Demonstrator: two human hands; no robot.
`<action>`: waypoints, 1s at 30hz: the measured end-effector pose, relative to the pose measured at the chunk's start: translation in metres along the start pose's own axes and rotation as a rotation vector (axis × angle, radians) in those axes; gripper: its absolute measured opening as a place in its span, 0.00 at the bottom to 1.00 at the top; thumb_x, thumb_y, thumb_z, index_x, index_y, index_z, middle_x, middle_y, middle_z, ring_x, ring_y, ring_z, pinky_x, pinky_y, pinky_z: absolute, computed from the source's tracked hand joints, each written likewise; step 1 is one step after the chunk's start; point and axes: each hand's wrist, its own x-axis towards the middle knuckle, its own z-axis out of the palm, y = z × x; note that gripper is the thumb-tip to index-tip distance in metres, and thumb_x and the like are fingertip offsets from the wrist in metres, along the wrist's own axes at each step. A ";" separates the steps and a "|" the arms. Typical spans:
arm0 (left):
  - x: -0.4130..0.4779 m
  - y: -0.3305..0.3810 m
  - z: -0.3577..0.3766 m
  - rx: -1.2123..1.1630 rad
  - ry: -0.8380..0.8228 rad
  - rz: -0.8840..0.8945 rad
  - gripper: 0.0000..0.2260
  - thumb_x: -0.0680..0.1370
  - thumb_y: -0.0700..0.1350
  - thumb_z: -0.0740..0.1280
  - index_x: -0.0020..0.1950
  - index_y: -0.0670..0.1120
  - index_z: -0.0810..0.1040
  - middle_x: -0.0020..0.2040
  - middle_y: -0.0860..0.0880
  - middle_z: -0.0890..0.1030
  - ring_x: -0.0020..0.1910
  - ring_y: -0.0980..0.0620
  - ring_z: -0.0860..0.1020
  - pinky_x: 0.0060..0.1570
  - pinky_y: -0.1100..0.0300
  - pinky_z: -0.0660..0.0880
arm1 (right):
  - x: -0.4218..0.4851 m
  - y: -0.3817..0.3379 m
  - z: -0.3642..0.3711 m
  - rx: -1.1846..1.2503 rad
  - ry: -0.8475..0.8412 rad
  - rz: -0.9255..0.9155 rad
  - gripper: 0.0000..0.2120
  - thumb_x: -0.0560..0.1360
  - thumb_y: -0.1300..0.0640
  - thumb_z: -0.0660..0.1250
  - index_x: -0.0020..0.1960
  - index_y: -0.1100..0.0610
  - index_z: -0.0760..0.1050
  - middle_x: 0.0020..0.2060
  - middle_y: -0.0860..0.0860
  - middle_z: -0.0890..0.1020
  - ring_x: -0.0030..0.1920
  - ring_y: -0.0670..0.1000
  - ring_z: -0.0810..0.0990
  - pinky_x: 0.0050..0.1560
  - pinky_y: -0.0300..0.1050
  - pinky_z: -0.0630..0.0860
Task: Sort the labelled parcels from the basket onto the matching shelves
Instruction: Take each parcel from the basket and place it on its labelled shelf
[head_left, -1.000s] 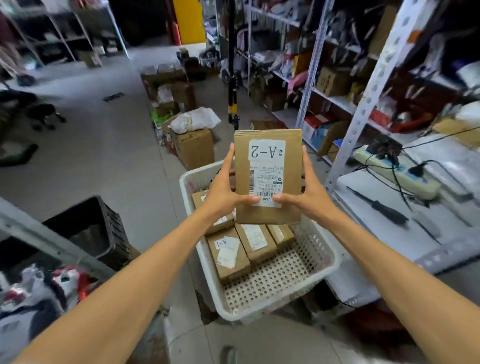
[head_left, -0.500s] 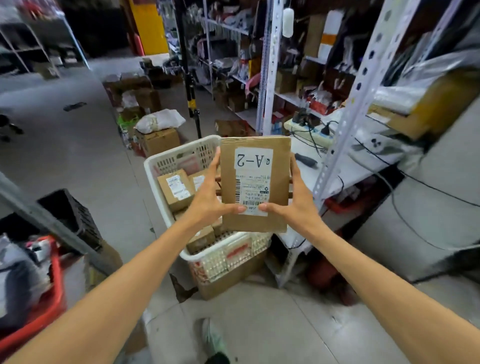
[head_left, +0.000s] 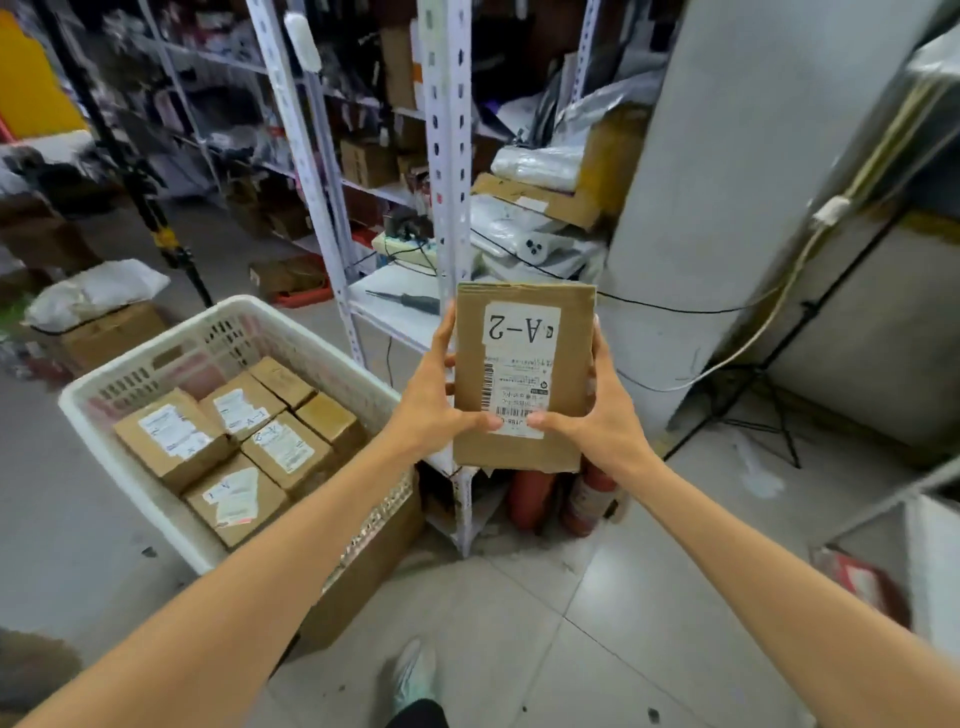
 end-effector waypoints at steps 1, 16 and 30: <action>0.012 0.005 0.013 -0.021 -0.046 0.015 0.57 0.62 0.45 0.81 0.78 0.58 0.45 0.66 0.55 0.71 0.61 0.66 0.71 0.49 0.73 0.73 | -0.001 0.004 -0.013 -0.015 0.042 0.017 0.58 0.63 0.57 0.80 0.78 0.41 0.44 0.68 0.42 0.69 0.64 0.41 0.71 0.63 0.36 0.70; 0.133 0.115 0.246 -0.174 -0.797 0.300 0.57 0.62 0.35 0.79 0.77 0.61 0.45 0.55 0.63 0.72 0.55 0.61 0.76 0.44 0.72 0.75 | -0.087 0.025 -0.186 -0.169 0.846 0.375 0.53 0.66 0.59 0.78 0.77 0.44 0.46 0.71 0.47 0.68 0.67 0.46 0.69 0.62 0.46 0.72; 0.056 0.194 0.398 -0.265 -1.367 0.501 0.55 0.65 0.32 0.77 0.76 0.62 0.46 0.61 0.55 0.69 0.54 0.58 0.73 0.33 0.75 0.74 | -0.222 0.019 -0.226 -0.288 1.450 0.627 0.60 0.60 0.63 0.81 0.79 0.49 0.45 0.67 0.45 0.71 0.63 0.40 0.68 0.54 0.27 0.68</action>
